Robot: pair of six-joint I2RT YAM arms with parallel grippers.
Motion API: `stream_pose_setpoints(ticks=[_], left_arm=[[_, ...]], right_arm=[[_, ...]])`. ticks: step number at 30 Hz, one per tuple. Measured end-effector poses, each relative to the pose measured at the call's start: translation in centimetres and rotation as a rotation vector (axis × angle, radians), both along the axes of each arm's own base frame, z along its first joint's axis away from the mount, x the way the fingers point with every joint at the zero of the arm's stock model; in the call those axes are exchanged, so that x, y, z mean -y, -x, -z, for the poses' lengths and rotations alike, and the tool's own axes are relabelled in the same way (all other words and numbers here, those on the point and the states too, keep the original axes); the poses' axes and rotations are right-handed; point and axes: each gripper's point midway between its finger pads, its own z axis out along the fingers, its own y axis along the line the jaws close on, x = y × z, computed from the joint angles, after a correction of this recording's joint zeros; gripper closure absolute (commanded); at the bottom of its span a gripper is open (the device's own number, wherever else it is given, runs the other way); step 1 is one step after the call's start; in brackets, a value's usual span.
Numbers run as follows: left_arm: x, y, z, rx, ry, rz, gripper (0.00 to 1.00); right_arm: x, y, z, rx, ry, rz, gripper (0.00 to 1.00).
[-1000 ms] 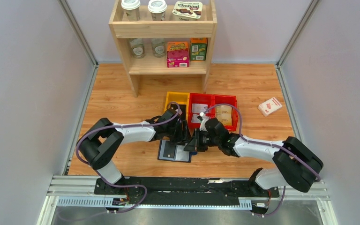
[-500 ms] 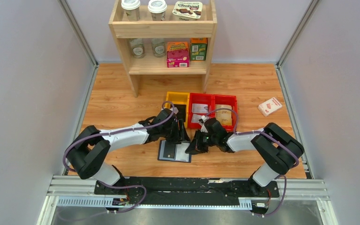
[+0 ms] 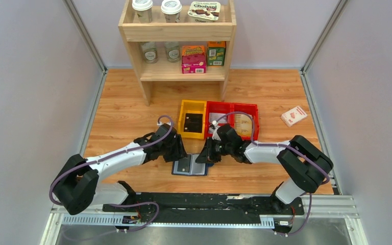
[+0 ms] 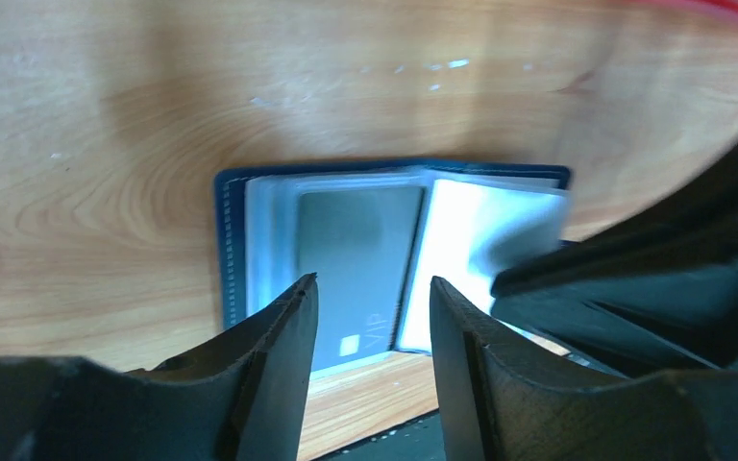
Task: Take the credit cards out of the card holder
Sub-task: Remove the credit card from the card holder.
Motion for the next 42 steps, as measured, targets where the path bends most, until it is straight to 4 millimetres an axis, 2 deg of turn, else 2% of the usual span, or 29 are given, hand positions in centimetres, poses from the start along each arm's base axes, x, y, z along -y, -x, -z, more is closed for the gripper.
stream_pose_setpoints(ticks=[4, 9, 14, 18, 23, 25, 27, 29, 31, 39, 42], left_arm=[[-0.9, 0.8, 1.8, -0.054, -0.041, -0.004, 0.50], [-0.7, 0.7, 1.8, -0.051, -0.032, -0.001, 0.54], [-1.3, 0.9, 1.7, -0.039, -0.039, -0.012, 0.55], [-1.6, 0.8, 1.8, -0.038, -0.049, -0.024, 0.55], [-2.1, 0.6, 2.0, -0.043, -0.059, -0.038, 0.55], [-2.2, 0.6, 2.2, -0.048, -0.066, -0.042, 0.58], [-2.3, 0.6, 2.4, -0.057, -0.073, -0.043, 0.66], [-2.2, 0.6, 2.6, -0.064, -0.071, -0.040, 0.76], [-2.1, 0.6, 2.9, -0.073, -0.067, -0.034, 0.81], [-1.9, 0.6, 3.0, -0.084, -0.050, -0.032, 0.86], [-1.6, 0.9, 3.0, -0.091, -0.032, -0.023, 0.88]], right_arm=[[-1.8, -0.5, -1.8, 0.056, -0.034, -0.029, 0.84], [-3.0, -1.1, -2.5, 0.083, -0.041, -0.036, 0.82], [-3.6, -1.6, -1.4, 0.075, -0.016, -0.031, 0.79], [-3.3, -1.5, 0.2, 0.045, 0.022, -0.026, 0.75], [-3.1, -1.2, 1.2, 0.022, 0.047, -0.027, 0.71], [-3.1, -1.2, 1.6, 0.014, 0.052, -0.028, 0.70], [-3.1, -1.1, 1.8, 0.008, 0.054, -0.030, 0.69], [-3.2, -1.0, 1.8, 0.006, 0.048, -0.036, 0.69], [-3.3, -1.0, 1.8, 0.005, 0.042, -0.041, 0.70], [-2.9, -0.5, 1.6, 0.007, 0.019, -0.045, 0.82], [-2.4, 0.1, 0.8, 0.019, 0.002, -0.044, 0.84]])
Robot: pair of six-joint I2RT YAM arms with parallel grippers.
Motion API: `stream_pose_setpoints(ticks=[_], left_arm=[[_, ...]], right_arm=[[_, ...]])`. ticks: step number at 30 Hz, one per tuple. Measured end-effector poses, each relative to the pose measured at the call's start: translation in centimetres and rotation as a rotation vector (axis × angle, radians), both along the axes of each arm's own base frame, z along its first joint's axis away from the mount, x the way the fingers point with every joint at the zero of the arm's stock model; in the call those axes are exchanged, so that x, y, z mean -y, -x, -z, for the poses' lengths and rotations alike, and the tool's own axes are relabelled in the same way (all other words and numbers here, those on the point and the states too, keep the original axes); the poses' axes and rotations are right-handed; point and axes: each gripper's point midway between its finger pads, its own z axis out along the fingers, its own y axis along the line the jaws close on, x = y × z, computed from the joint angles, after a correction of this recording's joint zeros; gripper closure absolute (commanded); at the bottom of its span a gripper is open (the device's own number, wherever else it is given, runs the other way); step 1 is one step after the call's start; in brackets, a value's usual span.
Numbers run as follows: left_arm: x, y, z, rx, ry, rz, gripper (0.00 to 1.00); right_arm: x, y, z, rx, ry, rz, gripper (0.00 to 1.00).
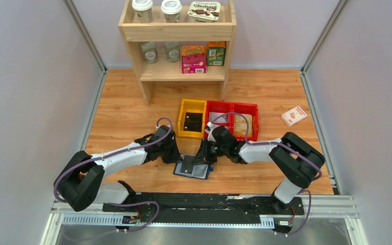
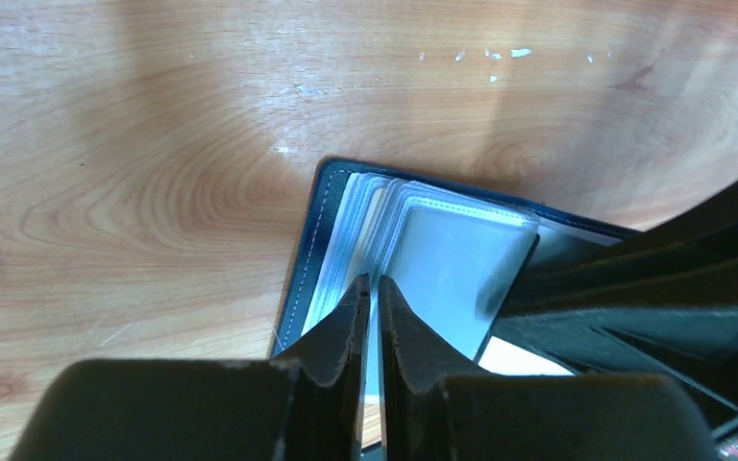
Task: Take the credit cards out of the card holder
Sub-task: Remove the credit card from the card holder.
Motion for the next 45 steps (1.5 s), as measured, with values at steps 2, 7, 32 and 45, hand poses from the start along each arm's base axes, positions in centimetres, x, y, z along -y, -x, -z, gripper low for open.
stream_pose_setpoints(ticks=[2, 7, 32, 45], left_arm=[[0.3, 0.0, -0.1, -0.001, 0.015, 0.005, 0.89], [0.5, 0.3, -0.1, -0.005, 0.024, 0.012, 0.91], [1.1, 1.2, 0.0, 0.003, 0.007, 0.035, 0.90], [3.6, 0.1, -3.1, 0.089, 0.141, 0.081, 0.89]], right_arm=[[0.2, 0.2, -0.9, 0.017, -0.019, 0.000, 0.85], [0.0, 0.2, -3.0, 0.067, -0.079, -0.002, 0.85], [1.0, -0.3, -1.4, -0.002, -0.059, -0.004, 1.00], [1.2, -0.4, -1.1, -0.017, -0.060, -0.009, 1.00]])
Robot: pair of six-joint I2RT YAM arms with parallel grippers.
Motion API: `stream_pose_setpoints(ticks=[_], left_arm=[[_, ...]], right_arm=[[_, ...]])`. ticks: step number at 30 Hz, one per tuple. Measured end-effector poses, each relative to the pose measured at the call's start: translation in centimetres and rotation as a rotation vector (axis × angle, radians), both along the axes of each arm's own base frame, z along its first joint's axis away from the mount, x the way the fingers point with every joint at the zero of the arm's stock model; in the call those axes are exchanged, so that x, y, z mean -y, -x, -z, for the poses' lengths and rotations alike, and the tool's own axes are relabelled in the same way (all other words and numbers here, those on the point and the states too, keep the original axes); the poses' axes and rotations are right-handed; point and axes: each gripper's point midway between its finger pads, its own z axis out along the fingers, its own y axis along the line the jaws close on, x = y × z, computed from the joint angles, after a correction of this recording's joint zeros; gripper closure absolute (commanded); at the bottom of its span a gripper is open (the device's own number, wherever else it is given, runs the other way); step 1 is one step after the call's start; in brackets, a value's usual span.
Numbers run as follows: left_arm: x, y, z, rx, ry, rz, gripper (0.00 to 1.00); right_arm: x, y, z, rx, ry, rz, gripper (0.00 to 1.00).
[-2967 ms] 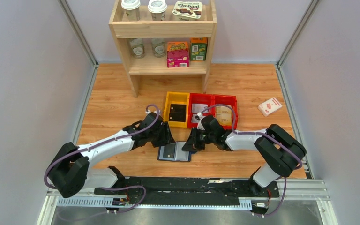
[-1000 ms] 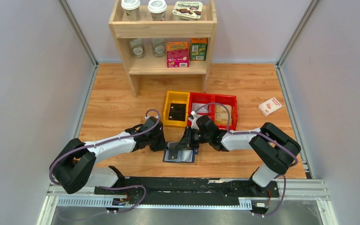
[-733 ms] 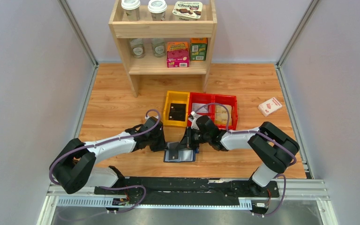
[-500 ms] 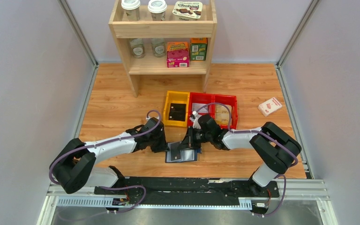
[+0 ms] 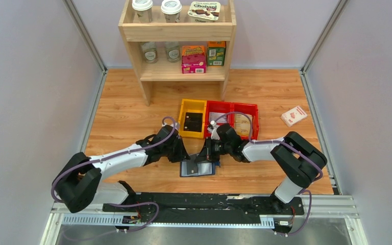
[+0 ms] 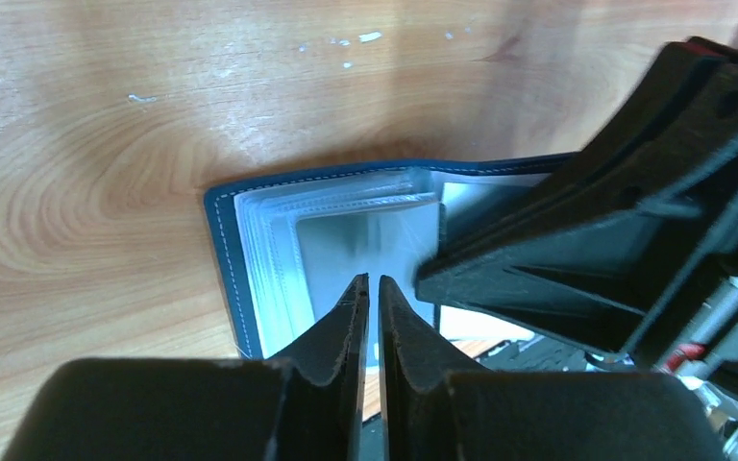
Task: Take the credit cards out of the card holder
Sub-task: Remove the credit card from the card holder.
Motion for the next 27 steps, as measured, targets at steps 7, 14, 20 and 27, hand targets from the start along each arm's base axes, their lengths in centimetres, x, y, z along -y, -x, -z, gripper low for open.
stream_pose_setpoints(ticks=[7, 14, 20, 27], left_arm=[[-0.3, 0.5, 2.5, -0.083, -0.060, -0.002, 0.96], [-0.2, 0.4, 2.7, -0.093, -0.071, -0.003, 0.98], [-0.4, 0.4, 2.7, -0.090, -0.078, -0.009, 0.99], [-0.4, 0.3, 2.7, -0.089, -0.082, -0.011, 0.99]], right_arm=[[0.5, 0.0, 1.0, -0.022, 0.024, 0.009, 0.90], [0.9, 0.1, 1.4, -0.031, 0.023, 0.019, 0.85], [0.9, 0.2, 1.1, -0.029, 0.005, 0.022, 0.97], [1.3, 0.1, 1.1, -0.044, -0.018, 0.035, 1.00]])
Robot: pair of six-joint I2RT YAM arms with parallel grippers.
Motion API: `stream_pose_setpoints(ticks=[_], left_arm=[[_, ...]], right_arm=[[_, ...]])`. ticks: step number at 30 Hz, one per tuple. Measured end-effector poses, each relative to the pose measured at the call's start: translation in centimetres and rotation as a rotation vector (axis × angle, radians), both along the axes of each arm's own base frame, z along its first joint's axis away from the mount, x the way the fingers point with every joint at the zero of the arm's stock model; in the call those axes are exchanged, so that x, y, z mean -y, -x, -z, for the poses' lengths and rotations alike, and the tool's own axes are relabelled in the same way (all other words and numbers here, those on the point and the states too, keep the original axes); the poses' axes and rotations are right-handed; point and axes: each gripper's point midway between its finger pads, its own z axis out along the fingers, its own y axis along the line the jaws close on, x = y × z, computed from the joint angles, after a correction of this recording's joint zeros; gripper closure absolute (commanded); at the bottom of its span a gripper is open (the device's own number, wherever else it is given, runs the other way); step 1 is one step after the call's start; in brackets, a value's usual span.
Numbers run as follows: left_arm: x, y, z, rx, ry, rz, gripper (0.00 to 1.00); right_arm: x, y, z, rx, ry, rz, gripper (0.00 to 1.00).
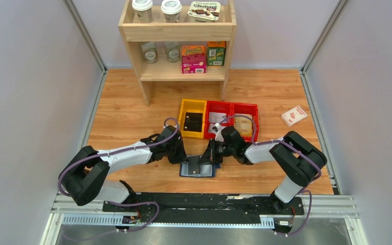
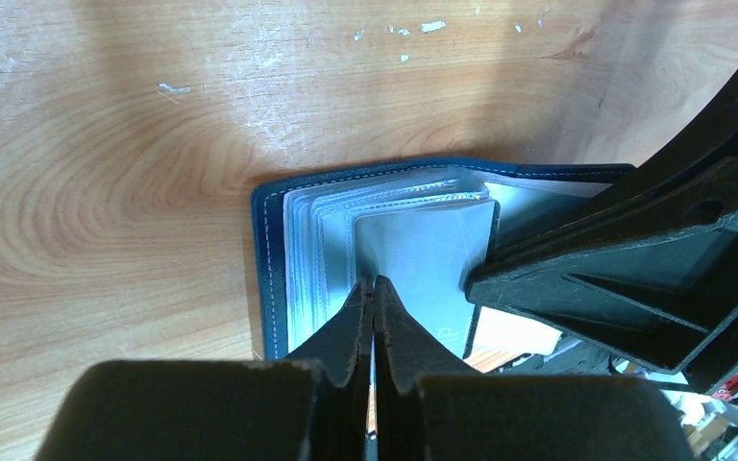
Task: Take the credit cards out of the card holder
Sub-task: Remove the credit card from the card holder.
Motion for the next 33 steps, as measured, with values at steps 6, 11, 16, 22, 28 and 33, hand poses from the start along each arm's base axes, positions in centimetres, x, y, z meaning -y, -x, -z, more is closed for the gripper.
stream_pose_setpoints(ticks=[6, 11, 16, 22, 28, 33], left_arm=[[-0.1, 0.1, 0.1, -0.006, -0.004, -0.003, 1.00], [0.4, -0.1, 0.2, -0.007, 0.013, 0.002, 1.00], [0.7, 0.0, 0.2, -0.016, 0.024, 0.011, 1.00], [0.7, 0.0, 0.3, -0.018, 0.024, 0.012, 1.00], [0.8, 0.0, 0.3, -0.019, 0.025, 0.013, 1.00], [0.9, 0.0, 0.3, -0.020, 0.027, 0.014, 1.00]], right_arm=[[0.5, -0.1, -0.1, -0.011, -0.011, 0.011, 0.98], [1.0, -0.3, -0.5, -0.002, -0.015, 0.024, 0.90], [1.6, -0.3, -0.3, -0.010, -0.006, 0.034, 0.81], [1.5, -0.3, -0.5, -0.008, -0.020, 0.027, 0.90], [1.7, -0.2, -0.4, -0.014, -0.018, 0.029, 1.00], [2.2, -0.4, -0.1, -0.022, -0.011, 0.045, 1.00]])
